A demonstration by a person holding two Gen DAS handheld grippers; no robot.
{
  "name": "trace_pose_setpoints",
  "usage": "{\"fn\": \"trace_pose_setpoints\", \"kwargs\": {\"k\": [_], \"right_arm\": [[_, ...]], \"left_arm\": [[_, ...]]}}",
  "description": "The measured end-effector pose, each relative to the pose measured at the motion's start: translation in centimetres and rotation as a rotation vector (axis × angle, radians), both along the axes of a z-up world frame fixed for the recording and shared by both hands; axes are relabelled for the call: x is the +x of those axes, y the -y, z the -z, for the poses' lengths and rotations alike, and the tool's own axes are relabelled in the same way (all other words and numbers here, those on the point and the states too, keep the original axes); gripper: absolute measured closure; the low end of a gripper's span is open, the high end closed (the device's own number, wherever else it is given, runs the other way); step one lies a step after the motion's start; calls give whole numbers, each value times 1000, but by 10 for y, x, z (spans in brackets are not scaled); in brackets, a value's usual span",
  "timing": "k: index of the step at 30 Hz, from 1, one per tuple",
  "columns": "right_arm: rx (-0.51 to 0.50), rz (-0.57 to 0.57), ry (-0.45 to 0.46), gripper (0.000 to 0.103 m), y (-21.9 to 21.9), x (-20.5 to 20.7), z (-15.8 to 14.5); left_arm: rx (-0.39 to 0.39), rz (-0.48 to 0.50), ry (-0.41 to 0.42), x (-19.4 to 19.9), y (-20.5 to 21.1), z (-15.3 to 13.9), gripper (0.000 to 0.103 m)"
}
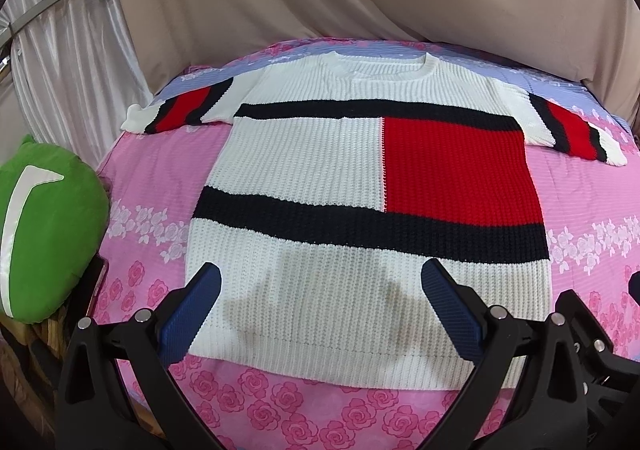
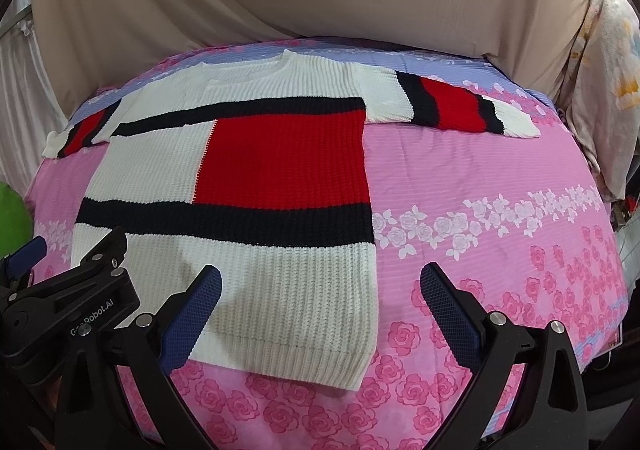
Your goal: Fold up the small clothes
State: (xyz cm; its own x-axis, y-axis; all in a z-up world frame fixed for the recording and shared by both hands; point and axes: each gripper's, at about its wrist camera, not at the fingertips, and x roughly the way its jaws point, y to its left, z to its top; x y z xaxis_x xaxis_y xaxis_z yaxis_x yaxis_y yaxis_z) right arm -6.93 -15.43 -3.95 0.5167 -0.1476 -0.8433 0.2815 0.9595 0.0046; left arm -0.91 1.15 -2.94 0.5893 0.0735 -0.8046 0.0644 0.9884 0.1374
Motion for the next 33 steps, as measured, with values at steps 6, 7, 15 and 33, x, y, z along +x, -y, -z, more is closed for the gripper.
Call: {"fn": "trace_pose_setpoints", "kwargs": {"k": [6, 7, 15, 33], "right_arm": [[0, 1, -1, 5, 0, 0, 0], [1, 1, -1, 5, 0, 0, 0], [0, 6, -3, 5, 2, 1, 1], [19, 14, -29, 5, 4, 6, 10]], "left_arm": [[0, 1, 1, 0, 0, 0, 5], [0, 1, 1, 0, 0, 0, 5], [3, 2, -3, 2, 2, 2, 5], [20, 4, -29, 8, 4, 10, 5]]}}
